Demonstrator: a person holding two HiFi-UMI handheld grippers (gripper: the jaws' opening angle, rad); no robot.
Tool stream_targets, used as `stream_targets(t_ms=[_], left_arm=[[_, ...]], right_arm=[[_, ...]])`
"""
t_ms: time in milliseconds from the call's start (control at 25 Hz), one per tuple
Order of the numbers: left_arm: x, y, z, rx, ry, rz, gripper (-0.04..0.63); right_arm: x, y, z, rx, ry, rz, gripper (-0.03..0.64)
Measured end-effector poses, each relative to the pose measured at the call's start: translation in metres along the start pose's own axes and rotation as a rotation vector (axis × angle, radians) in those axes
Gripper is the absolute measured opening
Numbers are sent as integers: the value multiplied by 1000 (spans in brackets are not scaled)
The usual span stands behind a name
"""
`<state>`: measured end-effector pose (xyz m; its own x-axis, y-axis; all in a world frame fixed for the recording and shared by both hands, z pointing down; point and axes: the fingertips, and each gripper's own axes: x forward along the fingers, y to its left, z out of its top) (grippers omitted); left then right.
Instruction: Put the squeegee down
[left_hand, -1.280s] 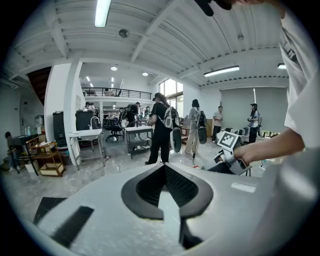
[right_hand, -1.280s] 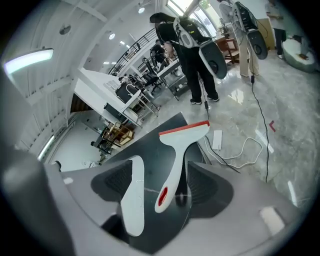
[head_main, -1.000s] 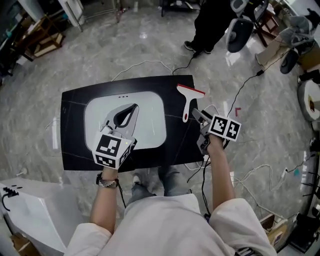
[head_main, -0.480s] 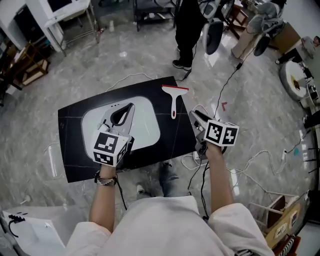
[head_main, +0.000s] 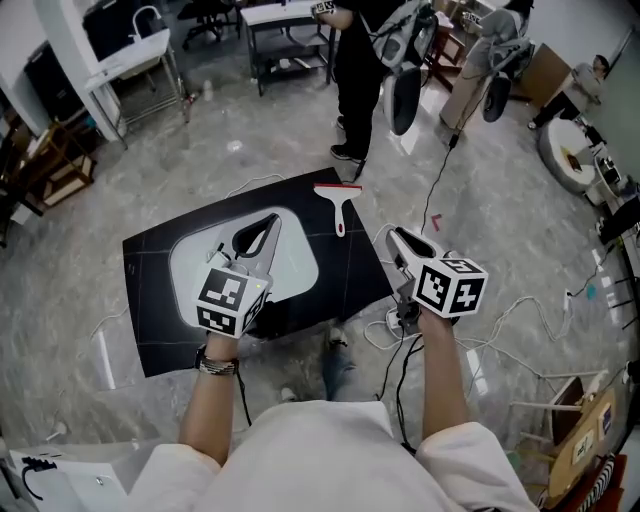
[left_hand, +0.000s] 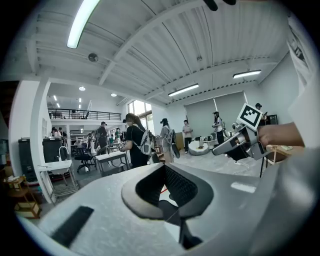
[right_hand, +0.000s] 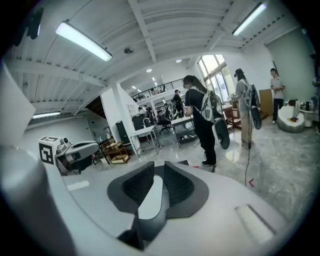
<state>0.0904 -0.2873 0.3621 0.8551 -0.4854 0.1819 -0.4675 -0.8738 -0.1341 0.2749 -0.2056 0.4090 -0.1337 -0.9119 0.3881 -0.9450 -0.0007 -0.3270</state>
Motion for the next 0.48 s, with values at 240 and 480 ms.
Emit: stream_targets(t_ms=[240, 480], left_arm=[[-22, -36, 16, 32, -18, -49, 0], [-44, -70, 28, 54, -41, -89, 0]], right_arm=[[-57, 22, 6, -58, -68, -30, 57], [-102, 39, 5, -86, -116, -47, 43]])
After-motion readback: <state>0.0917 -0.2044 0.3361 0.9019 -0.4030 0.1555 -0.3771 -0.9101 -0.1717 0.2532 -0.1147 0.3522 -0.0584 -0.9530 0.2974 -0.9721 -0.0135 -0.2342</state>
